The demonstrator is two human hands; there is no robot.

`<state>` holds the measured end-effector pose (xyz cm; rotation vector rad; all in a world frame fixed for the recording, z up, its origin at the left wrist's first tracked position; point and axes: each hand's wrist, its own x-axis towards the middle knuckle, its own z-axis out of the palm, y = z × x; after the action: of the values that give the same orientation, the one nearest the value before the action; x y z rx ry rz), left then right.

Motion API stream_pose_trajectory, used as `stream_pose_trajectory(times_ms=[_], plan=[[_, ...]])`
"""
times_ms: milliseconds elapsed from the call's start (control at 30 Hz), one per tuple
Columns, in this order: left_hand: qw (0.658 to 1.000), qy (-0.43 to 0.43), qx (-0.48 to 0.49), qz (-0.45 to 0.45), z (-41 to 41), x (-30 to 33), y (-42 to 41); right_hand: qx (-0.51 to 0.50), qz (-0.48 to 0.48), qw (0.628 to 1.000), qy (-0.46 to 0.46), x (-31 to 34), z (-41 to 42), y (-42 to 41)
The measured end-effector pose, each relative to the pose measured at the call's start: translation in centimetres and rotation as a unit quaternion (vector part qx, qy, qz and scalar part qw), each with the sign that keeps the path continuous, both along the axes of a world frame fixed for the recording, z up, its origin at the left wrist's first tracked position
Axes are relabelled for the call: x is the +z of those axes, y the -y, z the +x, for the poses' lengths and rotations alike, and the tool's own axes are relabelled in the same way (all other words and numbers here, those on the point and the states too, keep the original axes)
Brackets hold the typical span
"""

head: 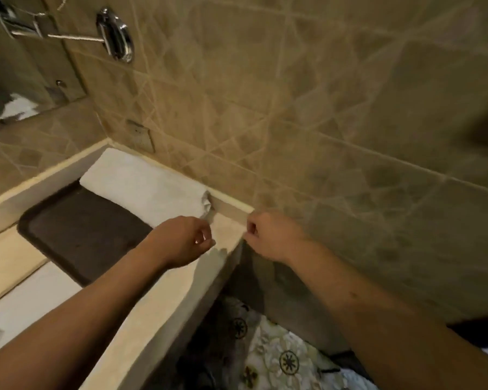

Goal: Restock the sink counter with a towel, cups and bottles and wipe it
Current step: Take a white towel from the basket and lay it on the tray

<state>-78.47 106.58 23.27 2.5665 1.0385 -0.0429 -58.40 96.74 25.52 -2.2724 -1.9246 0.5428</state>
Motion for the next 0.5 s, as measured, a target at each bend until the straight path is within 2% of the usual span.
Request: stream_pose_trajectory(times_ms=[267, 500], plan=[[0.985, 0.010, -0.168, 0.041, 13.7, 3.9, 18.5, -0.160, 0.013, 0.987, 0.001, 3.0, 8.5, 24.6], [0.934, 0.040, -0.351, 0.056, 24.2, 5.7, 37.0, -0.347, 0.055, 0.936, 0.030, 3.2, 12.7, 47.3]])
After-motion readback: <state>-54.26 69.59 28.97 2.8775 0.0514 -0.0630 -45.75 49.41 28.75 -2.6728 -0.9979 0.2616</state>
